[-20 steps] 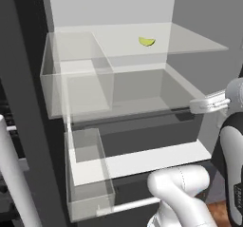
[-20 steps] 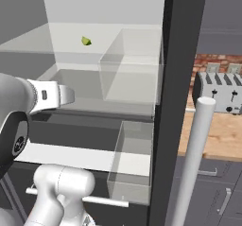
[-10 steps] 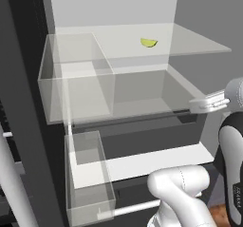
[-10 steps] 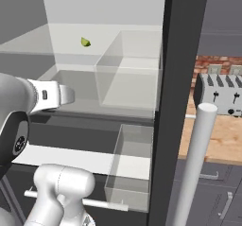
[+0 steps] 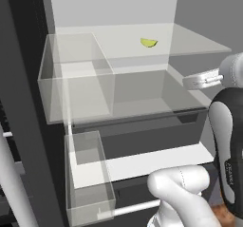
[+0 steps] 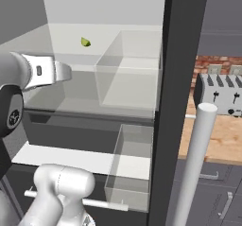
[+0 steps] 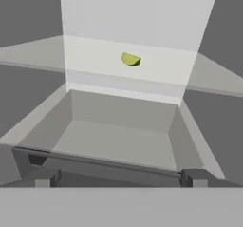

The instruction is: There is a bowl on the dining counter. Grab a lemon wedge from the fridge and place it in the bowl. Then get the liquor bottle and glass cup from the cabinet and place them next to the bowl.

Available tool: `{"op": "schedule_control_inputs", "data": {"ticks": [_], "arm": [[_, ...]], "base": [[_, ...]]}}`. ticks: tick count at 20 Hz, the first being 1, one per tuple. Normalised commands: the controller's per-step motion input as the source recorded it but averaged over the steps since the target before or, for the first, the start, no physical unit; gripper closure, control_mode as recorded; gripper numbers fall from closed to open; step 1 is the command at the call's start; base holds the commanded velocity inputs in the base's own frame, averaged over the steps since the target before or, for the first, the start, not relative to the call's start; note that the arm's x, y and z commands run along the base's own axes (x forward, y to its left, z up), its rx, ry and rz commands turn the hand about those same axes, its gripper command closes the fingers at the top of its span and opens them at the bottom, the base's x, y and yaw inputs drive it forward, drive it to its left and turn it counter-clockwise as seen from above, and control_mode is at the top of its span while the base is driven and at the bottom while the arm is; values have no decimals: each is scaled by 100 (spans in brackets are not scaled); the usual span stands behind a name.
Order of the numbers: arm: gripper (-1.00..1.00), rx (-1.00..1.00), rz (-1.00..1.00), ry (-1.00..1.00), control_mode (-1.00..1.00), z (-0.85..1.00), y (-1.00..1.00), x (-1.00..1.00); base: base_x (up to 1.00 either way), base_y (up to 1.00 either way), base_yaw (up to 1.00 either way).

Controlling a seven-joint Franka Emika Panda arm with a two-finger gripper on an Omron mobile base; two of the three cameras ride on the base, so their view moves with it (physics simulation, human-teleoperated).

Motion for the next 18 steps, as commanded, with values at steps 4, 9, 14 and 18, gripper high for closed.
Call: {"op": "schedule_control_inputs", "data": {"ticks": [4,9,14,18], "arm": [[-100,0,0,0,-100,72,0,30],[-100,0,0,0,-100,22,0,52],[-100,0,2,0,-100,0,0,65],[-100,1,5,-1,-100,0,0,67]], "base": [[0,0,0],[0,0,0],[0,0,0],[0,0,0]]}}
